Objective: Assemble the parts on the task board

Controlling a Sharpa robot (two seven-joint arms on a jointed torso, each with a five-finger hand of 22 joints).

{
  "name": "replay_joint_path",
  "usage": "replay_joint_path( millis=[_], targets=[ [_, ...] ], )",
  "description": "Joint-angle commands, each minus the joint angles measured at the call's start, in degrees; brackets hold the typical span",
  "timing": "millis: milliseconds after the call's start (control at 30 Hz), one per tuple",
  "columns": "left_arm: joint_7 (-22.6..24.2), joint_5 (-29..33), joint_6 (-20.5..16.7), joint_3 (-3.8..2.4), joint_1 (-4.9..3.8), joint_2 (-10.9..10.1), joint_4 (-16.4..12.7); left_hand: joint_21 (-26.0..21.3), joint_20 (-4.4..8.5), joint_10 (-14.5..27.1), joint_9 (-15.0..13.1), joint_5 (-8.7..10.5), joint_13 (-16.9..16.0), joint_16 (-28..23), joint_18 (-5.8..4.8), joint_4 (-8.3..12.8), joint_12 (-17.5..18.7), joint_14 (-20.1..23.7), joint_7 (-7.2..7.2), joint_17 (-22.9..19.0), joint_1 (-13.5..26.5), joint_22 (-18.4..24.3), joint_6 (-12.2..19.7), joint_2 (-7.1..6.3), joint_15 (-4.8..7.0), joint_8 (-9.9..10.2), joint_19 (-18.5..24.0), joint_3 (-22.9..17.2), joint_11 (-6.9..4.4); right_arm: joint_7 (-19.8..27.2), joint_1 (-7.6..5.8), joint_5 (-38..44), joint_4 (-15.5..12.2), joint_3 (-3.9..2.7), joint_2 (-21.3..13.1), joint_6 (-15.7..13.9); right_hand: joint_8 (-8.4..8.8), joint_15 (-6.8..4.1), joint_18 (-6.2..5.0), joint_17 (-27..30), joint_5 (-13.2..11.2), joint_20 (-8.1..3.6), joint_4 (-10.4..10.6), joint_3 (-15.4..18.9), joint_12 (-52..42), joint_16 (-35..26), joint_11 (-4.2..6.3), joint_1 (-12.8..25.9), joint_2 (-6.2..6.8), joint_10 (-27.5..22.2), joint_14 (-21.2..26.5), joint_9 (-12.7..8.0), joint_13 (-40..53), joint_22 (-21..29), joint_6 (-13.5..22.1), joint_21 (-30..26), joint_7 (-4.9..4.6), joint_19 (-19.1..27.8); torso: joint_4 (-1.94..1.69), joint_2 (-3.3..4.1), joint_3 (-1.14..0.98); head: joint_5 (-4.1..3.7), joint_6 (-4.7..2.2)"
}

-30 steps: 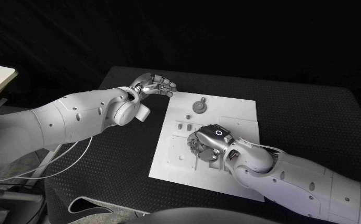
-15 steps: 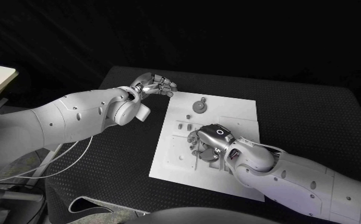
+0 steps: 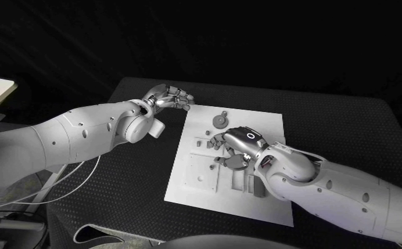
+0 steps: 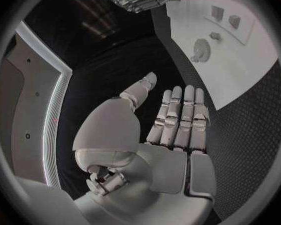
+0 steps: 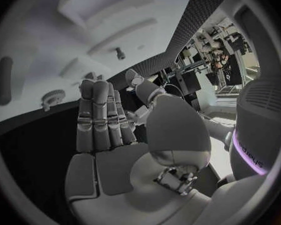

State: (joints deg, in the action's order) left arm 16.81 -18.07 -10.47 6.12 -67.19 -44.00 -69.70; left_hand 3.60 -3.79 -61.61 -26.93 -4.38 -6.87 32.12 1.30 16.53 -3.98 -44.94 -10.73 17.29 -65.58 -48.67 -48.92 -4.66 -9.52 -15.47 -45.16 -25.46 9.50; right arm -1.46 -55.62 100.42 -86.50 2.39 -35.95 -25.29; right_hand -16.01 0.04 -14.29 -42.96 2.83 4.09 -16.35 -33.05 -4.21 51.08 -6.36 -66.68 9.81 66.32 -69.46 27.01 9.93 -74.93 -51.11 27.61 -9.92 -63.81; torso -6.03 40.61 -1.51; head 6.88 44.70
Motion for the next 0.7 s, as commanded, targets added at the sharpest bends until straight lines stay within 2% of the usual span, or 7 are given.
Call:
replay_joint_path(
  millis=[33, 200, 333, 400, 533, 600, 700],
  targets=[
    [0.56, 0.32, 0.53, -0.02, -0.05, -0.11, -0.04, 0.26, -0.05, 0.22, 0.08, 0.24, 0.09, -0.19, 0.68, 0.14, 0.06, -0.22, -0.08, 0.07, -0.03, 0.07, 0.37, 0.2, -0.03, -0.16, -0.29, 0.35, 0.1, 2.75, -1.71, -7.06, -0.79, -1.02, -1.23, 3.87, 0.66, -0.08, -0.71, -0.62, -0.09, -0.55, -0.23, -0.29, -0.11, 1.26, -0.09, -0.24, -0.16, -0.36, -0.58, -0.25, -0.09, -1.52, 1.1, 0.82, -0.39, -0.75, 0.21, 0.02, 0.03, -0.68, -1.06],
    [0.61, 0.32, 0.5, -0.02, -0.05, 0.09, 0.21, 0.26, -0.05, 0.28, 0.08, 0.26, 0.12, -0.22, 0.68, 0.14, 0.08, -0.23, -0.07, 0.11, -0.01, 0.11, 0.34, 0.19, -0.03, -0.19, -0.29, 0.4, 0.13, 7.65, -5.78, -17.66, -1.65, -1.46, -4.09, 10.62, 1.57, 0.33, -0.69, -1.26, 0.02, -1.12, -0.45, -0.73, 0.66, 2.59, -0.57, -2.7, -0.89, -2.36, -0.31, -0.67, -0.73, -1.46, 3.09, 1.78, -1.16, -0.87, 0.31, 0.04, 0.06, -1.27, -1.35],
    [0.67, 0.32, 0.59, -0.02, -0.04, 0.45, 0.6, 0.26, -0.08, 0.45, 0.11, 0.29, 0.2, -0.31, 0.66, 0.09, 0.14, -0.21, -0.09, 0.2, 0.24, 0.19, 0.35, 0.12, -0.06, -0.19, -0.28, 0.58, 0.2, 7.63, -8.45, -15.99, -2.17, -1.46, -7.15, 12.16, 2.53, 2.09, -0.4, -1.31, -0.1, -0.64, -0.21, 0.3, 0.8, 2.84, -2.4, -2.2, -0.45, -8.25, 0.96, -1.05, -2.71, -1.36, 5.36, 1.79, -2.04, 0.17, 0.49, 0.06, 0.11, -1.63, -1.83],
    [0.69, 0.32, 0.6, -0.02, -0.04, 0.48, 0.72, 0.26, -0.08, 0.53, 0.11, 0.29, 0.23, -0.36, 0.65, 0.08, 0.16, -0.2, -0.08, 0.24, 0.35, 0.22, 0.33, 0.11, -0.07, -0.21, -0.28, 0.64, 0.24, 7.6, -9.1, -14.92, -2.23, -1.46, -8.09, 12.58, 2.59, 2.4, -0.43, -1.3, -0.07, -0.55, -0.22, 0.95, 0.67, 3.01, -2.7, -1.42, -0.03, -9.24, 1.27, -1.04, -3.14, -1.35, 5.75, 1.86, -1.34, 0.37, 0.56, 0.05, 0.13, -1.74, -2.0],
    [0.78, 0.32, 0.72, -0.01, -0.03, 0.74, 1.15, 0.27, -0.09, 0.59, 0.11, 0.28, 0.26, -0.42, 0.65, 0.07, 0.16, -0.19, -0.07, 0.29, 0.49, 0.27, 0.29, 0.12, -0.08, -0.23, -0.27, 0.73, 0.27, 9.24, -9.5, -15.04, -1.45, -1.46, -9.63, 12.96, 2.89, 3.01, -0.38, -1.23, -0.06, -0.27, 0.56, 1.38, 0.71, 3.18, -3.35, 0.18, 1.51, -11.42, 1.92, -1.08, -3.97, -1.21, 6.94, 1.68, 1.45, 0.84, 0.55, 0.08, 0.01, -1.85, -2.1],
    [0.79, 0.32, 0.77, 0.0, -0.02, 0.76, 1.23, 0.27, -0.09, 0.61, 0.11, 0.28, 0.27, -0.44, 0.65, 0.07, 0.15, -0.18, -0.06, 0.31, 0.53, 0.29, 0.27, 0.13, -0.08, -0.25, -0.27, 0.75, 0.27, 10.32, -9.5, -15.9, -0.39, -1.45, -9.94, 13.36, 2.84, 3.2, -0.53, -1.31, -0.06, -0.25, 1.17, 1.05, 0.56, 3.64, -3.52, 0.59, 2.07, -12.08, 1.9, -0.98, -4.32, -1.17, 7.3, 1.72, 2.14, 0.75, 0.5, 0.1, -0.07, -2.01, -2.14],
    [0.79, 0.32, 0.78, 0.0, -0.01, 0.81, 1.37, 0.27, -0.09, 0.62, 0.11, 0.28, 0.28, -0.45, 0.65, 0.07, 0.15, -0.18, -0.05, 0.33, 0.55, 0.3, 0.26, 0.14, -0.08, -0.26, -0.27, 0.76, 0.27, 11.83, -9.5, -16.75, 1.21, -1.43, -10.17, 14.56, 2.62, 3.07, -0.71, -1.62, -0.05, -0.34, 1.65, 0.93, 0.35, 4.73, -3.37, 0.89, 2.53, -12.15, 1.45, -0.76, -4.57, -1.29, 7.51, 2.17, 2.24, 0.17, 0.37, 0.08, -0.13, -2.26, -2.09]
  ],
)
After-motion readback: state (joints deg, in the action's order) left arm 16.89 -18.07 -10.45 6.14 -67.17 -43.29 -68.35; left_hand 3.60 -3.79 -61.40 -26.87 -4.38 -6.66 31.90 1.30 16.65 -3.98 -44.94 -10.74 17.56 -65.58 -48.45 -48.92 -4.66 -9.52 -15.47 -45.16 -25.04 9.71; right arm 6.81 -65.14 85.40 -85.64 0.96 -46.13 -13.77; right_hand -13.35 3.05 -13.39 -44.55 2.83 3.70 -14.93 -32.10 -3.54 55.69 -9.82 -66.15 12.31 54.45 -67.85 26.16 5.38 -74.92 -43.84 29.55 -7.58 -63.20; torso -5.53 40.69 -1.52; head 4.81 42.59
